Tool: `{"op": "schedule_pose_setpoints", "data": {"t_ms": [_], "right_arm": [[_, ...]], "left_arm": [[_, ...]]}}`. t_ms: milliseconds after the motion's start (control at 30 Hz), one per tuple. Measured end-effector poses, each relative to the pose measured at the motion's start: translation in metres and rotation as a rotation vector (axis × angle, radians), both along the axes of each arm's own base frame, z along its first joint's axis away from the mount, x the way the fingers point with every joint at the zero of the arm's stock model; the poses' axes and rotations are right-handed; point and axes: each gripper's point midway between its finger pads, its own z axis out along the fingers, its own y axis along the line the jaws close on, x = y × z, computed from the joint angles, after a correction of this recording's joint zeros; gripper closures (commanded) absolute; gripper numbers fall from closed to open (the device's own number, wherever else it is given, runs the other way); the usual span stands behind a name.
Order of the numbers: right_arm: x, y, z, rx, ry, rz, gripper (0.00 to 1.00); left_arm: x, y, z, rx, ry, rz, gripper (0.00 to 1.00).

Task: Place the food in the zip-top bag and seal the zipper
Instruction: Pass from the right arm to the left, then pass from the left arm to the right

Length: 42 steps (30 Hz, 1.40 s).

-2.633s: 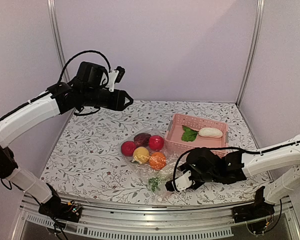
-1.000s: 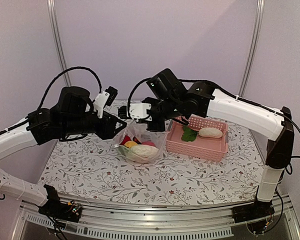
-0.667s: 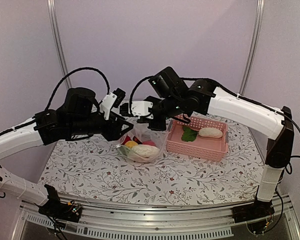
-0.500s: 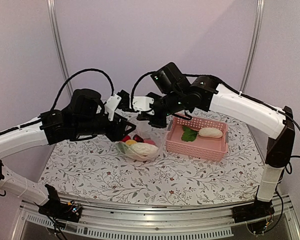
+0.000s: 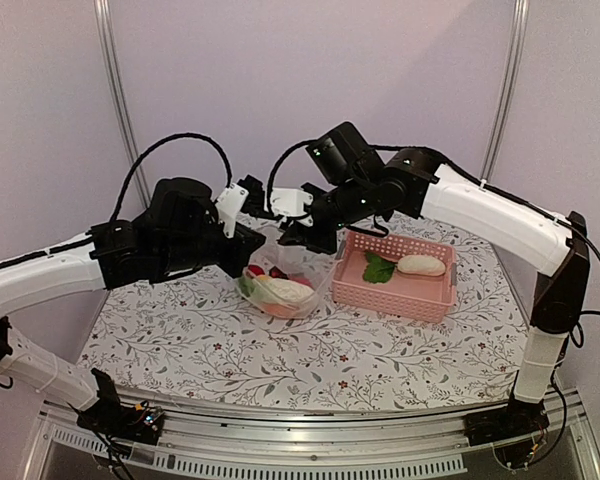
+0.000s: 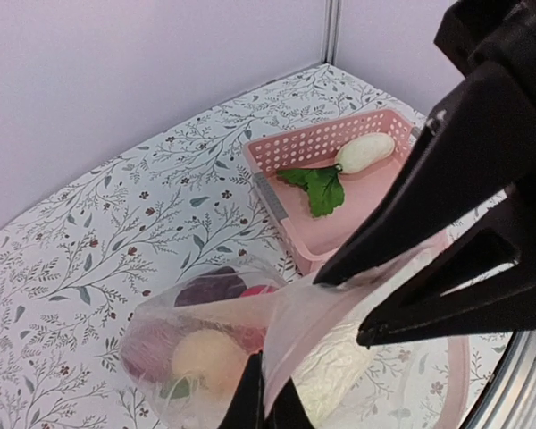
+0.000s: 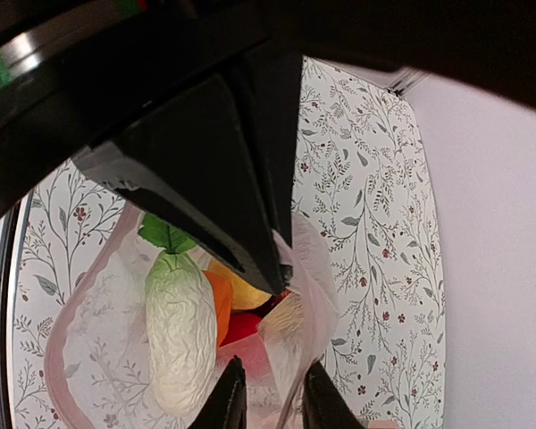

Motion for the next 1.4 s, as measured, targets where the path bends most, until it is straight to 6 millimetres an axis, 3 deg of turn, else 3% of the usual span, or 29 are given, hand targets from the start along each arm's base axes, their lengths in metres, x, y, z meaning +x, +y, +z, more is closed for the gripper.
{"op": "schedule_pose_setpoints", "data": {"t_ms": [200, 467, 633, 800, 900, 967, 1033, 1100, 1167, 1233, 1400], "right_arm": [[-0.009, -0.012, 0.001, 0.005, 0.026, 0.007, 0.61], [-0.066, -0.047, 0.022, 0.063, 0.058, 0.139, 0.51], [-0.081, -0.043, -0.011, 0.005, 0.08, 0.172, 0.46], [-0.066, -0.033, -0.035, -0.042, 0.068, 0.117, 0.44], [-0.061, -0.028, -0.047, -0.059, 0.072, 0.101, 0.54], [-0.06, -0.026, -0.054, -0.07, 0.083, 0.096, 0.8], [-0.059, -0.025, -0.057, -0.075, 0.085, 0.096, 0.98], [-0.059, -0.025, -0.056, -0.076, 0.084, 0.091, 1.0], [-0.058, -0.025, -0.052, -0.078, 0.063, 0.098, 1.0], [-0.057, -0.025, -0.049, -0.076, 0.05, 0.104, 1.0], [-0.056, -0.025, -0.03, -0.07, -0.011, 0.143, 1.0]], "left_arm": [[0.006, -0.009, 0.001, -0.007, 0.009, 0.004, 1.0], [0.015, -0.023, 0.011, -0.086, 0.082, 0.019, 1.0], [0.02, -0.027, 0.009, -0.117, 0.133, 0.021, 1.0], [0.021, -0.029, 0.012, -0.132, 0.164, 0.009, 1.0], [0.022, -0.029, 0.015, -0.139, 0.177, 0.005, 1.0], [0.023, -0.028, 0.015, -0.14, 0.183, 0.008, 1.0], [0.024, -0.026, 0.015, -0.141, 0.194, 0.008, 0.86], [0.025, -0.024, 0.015, -0.14, 0.212, 0.009, 0.66], [0.025, -0.025, 0.015, -0.122, 0.224, -0.002, 0.6], [0.029, -0.028, 0.017, -0.095, 0.229, -0.011, 0.59], [0.037, -0.037, 0.022, -0.002, 0.221, -0.045, 0.71]]}}
